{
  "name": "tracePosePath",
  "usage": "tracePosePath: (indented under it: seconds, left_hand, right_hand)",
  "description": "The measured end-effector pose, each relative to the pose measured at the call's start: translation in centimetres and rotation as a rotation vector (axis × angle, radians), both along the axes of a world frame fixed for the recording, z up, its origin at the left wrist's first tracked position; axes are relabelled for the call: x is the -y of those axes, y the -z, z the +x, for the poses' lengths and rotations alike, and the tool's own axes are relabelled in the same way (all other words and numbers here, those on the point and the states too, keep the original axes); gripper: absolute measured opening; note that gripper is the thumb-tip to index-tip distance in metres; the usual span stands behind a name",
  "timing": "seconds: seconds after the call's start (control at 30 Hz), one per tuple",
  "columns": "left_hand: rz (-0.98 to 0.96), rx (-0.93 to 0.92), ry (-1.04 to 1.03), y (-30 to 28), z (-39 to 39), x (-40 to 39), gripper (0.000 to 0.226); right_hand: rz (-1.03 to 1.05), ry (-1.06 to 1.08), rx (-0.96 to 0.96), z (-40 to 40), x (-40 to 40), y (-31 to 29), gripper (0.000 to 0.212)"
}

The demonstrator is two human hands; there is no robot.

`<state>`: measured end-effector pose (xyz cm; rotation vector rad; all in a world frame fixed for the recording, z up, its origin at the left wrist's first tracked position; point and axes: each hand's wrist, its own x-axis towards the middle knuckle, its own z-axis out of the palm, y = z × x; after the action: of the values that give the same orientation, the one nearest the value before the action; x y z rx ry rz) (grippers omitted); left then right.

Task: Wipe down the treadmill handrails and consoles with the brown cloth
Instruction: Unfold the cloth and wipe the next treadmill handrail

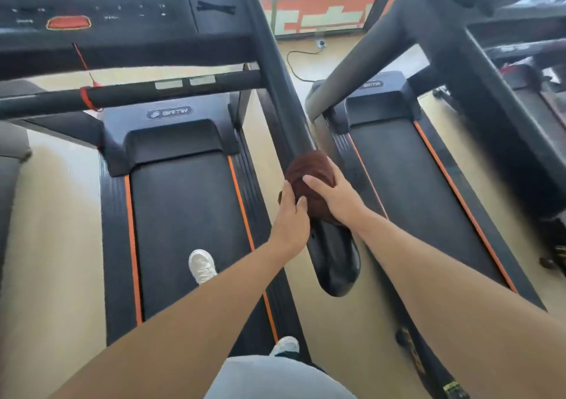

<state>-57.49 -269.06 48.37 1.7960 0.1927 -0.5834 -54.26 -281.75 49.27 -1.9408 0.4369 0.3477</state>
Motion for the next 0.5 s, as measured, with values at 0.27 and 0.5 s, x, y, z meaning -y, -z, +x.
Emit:
tracePosePath:
  seconds: [0.27,0.5]
  left_hand:
    - [-0.392,-0.137,-0.187,1.5,-6.8,1.3,0.051]
    - [-0.429,-0.19,-0.225,2.9,-2.4,0.7,0.05]
  right_hand:
    - [-0.642,-0.452,0.302,-4.9,0.0,0.4,0.06]
    - [-0.862,-0.62,0.388,1.7,-1.2,0.8,0.06]
